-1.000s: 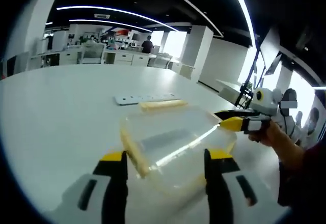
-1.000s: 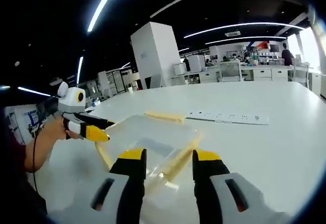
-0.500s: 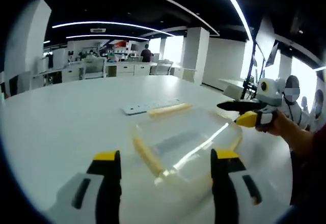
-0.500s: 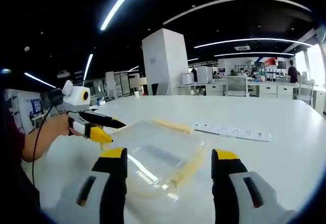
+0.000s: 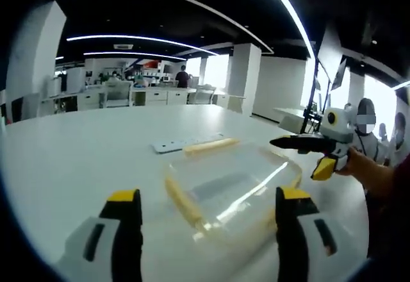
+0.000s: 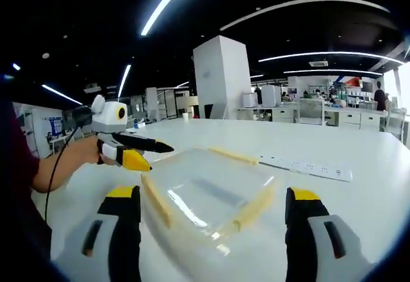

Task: Snap each plastic latch of the storage box into its locked position after aligning the lid with the box until every specified latch is closed and the lid sits flush.

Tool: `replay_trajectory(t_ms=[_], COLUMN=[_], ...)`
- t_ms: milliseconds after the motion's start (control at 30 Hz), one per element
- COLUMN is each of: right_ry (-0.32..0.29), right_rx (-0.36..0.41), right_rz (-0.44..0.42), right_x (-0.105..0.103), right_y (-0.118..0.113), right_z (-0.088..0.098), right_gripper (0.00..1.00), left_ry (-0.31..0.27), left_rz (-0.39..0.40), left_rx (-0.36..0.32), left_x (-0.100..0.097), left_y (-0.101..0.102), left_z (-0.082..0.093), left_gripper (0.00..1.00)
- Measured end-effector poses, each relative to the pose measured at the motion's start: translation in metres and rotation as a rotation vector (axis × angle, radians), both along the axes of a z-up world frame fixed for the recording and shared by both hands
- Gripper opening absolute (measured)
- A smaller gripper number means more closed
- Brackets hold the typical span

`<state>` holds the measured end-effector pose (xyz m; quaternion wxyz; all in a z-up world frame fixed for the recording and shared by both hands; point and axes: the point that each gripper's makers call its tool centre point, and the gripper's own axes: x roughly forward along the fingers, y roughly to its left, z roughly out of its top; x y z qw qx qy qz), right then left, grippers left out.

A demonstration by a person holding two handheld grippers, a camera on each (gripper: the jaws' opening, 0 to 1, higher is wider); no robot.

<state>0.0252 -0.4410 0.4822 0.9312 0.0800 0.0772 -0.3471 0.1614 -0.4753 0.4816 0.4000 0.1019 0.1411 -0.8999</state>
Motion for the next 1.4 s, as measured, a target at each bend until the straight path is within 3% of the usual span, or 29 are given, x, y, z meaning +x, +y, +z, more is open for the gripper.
replay_trajectory(t_ms=[233, 633, 867, 1067, 1400], right_ry=[0.049, 0.090, 0.126, 0.132, 0.148], right_rx=[0.001, -0.007, -0.017, -0.021, -0.025], right_rz=[0.041, 0.023, 0.026, 0.022, 0.006], right_x=[0.005, 0.002, 0.005, 0.004, 0.006], right_y=[0.007, -0.002, -0.001, 0.000, 0.000], right_z=[-0.016, -0.025, -0.027, -0.027, -0.028], right_gripper=[0.99, 0.78, 0.79, 0.78, 0.76], left_ry=[0.024, 0.015, 0.014, 0.036, 0.026], left_rz=[-0.007, -0.022, -0.042, -0.050, -0.053], left_rx=[0.013, 0.017, 0.032, 0.044, 0.055], left_x=[-0.005, -0.018, -0.025, -0.027, -0.028], left_y=[-0.001, -0.012, -0.017, -0.016, -0.014], left_z=[-0.004, -0.008, -0.010, -0.012, -0.012], left_gripper=[0.85, 0.81, 0.74, 0.74, 0.73])
